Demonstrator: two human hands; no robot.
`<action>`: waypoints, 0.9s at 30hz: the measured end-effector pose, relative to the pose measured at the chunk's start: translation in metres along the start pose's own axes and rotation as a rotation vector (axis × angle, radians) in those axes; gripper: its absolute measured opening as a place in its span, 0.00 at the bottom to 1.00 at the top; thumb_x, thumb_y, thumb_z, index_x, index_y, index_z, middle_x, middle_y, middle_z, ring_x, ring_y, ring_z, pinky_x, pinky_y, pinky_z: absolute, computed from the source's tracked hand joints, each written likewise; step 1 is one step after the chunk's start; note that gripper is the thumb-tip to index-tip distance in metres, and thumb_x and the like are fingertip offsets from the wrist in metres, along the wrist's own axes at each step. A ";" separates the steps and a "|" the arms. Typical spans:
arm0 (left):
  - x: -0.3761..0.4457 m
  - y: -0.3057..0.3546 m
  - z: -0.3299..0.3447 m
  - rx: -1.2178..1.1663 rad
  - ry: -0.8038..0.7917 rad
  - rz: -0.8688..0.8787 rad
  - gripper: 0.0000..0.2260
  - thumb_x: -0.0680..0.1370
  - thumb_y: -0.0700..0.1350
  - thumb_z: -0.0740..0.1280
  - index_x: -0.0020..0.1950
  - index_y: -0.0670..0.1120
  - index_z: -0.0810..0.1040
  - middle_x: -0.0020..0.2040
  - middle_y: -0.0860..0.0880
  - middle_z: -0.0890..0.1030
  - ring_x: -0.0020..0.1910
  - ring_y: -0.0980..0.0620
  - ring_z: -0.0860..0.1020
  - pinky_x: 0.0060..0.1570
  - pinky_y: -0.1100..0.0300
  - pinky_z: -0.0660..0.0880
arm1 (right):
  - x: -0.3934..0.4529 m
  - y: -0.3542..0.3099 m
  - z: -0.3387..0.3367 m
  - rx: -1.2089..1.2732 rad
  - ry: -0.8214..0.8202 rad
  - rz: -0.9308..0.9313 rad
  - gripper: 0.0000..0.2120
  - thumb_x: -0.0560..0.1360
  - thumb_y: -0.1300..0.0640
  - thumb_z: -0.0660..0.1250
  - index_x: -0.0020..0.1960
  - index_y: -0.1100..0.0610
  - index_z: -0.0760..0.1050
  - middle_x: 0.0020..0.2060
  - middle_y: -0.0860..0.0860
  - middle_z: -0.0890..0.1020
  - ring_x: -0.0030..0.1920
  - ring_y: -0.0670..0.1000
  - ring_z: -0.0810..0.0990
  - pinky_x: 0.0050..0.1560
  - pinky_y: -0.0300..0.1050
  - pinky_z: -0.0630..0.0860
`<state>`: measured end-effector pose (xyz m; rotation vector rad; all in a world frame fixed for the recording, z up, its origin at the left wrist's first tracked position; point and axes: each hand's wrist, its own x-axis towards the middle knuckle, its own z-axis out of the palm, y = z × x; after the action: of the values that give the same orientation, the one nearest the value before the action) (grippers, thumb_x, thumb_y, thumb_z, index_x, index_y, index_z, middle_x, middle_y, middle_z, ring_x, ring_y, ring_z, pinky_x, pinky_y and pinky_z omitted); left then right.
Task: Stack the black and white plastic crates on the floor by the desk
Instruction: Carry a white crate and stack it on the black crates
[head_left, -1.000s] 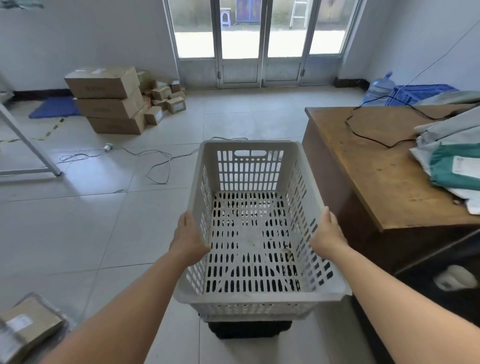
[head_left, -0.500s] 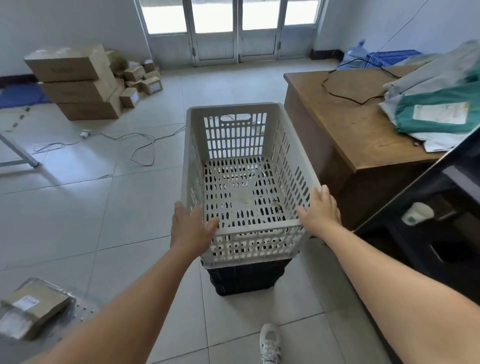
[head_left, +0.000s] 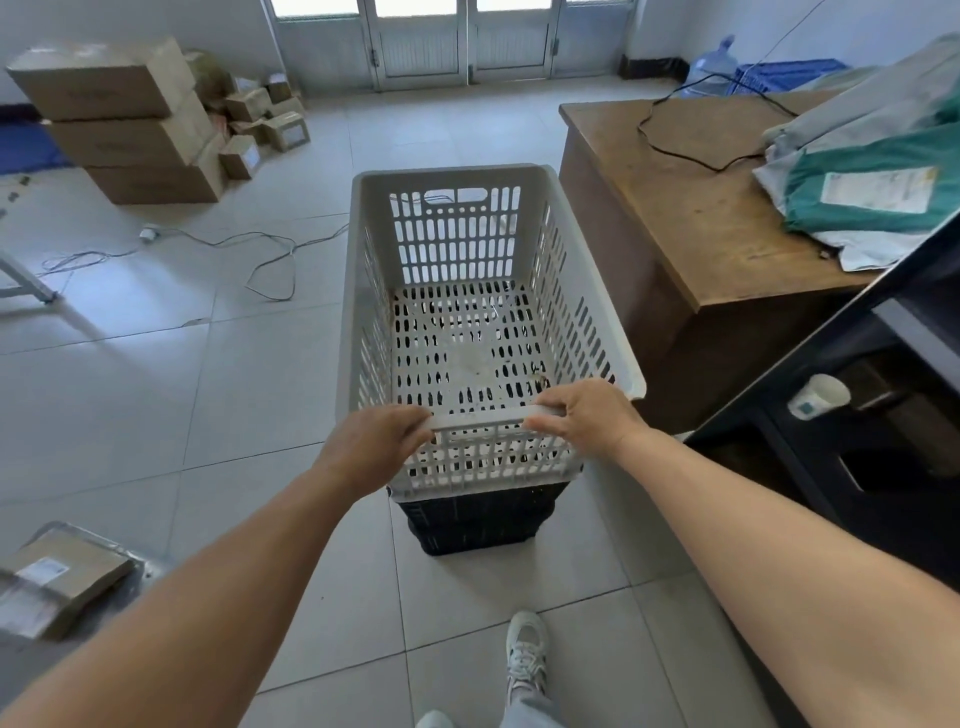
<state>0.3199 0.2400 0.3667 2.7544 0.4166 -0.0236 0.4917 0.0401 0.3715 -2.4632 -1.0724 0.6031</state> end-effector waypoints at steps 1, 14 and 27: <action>0.001 0.001 0.000 0.000 0.028 0.011 0.14 0.80 0.52 0.59 0.52 0.44 0.79 0.44 0.47 0.83 0.41 0.49 0.81 0.43 0.58 0.77 | 0.001 0.000 -0.001 -0.004 0.005 -0.015 0.16 0.72 0.41 0.67 0.42 0.55 0.80 0.34 0.53 0.84 0.34 0.51 0.80 0.60 0.51 0.76; 0.007 0.019 0.002 -0.149 0.074 -0.132 0.11 0.79 0.48 0.62 0.54 0.46 0.82 0.42 0.47 0.85 0.40 0.48 0.81 0.38 0.64 0.69 | 0.013 0.018 0.009 0.053 0.102 0.042 0.18 0.69 0.37 0.68 0.45 0.52 0.82 0.34 0.48 0.84 0.43 0.50 0.81 0.61 0.52 0.74; 0.046 0.004 -0.009 -0.376 0.145 -0.785 0.31 0.76 0.37 0.63 0.75 0.38 0.51 0.71 0.36 0.65 0.67 0.36 0.68 0.61 0.47 0.70 | 0.041 0.031 -0.027 0.047 0.250 0.591 0.36 0.76 0.56 0.64 0.77 0.59 0.49 0.77 0.59 0.53 0.75 0.61 0.57 0.72 0.55 0.59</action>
<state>0.3649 0.2525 0.3733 2.0793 1.3555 0.0534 0.5496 0.0469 0.3691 -2.7170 -0.2218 0.4524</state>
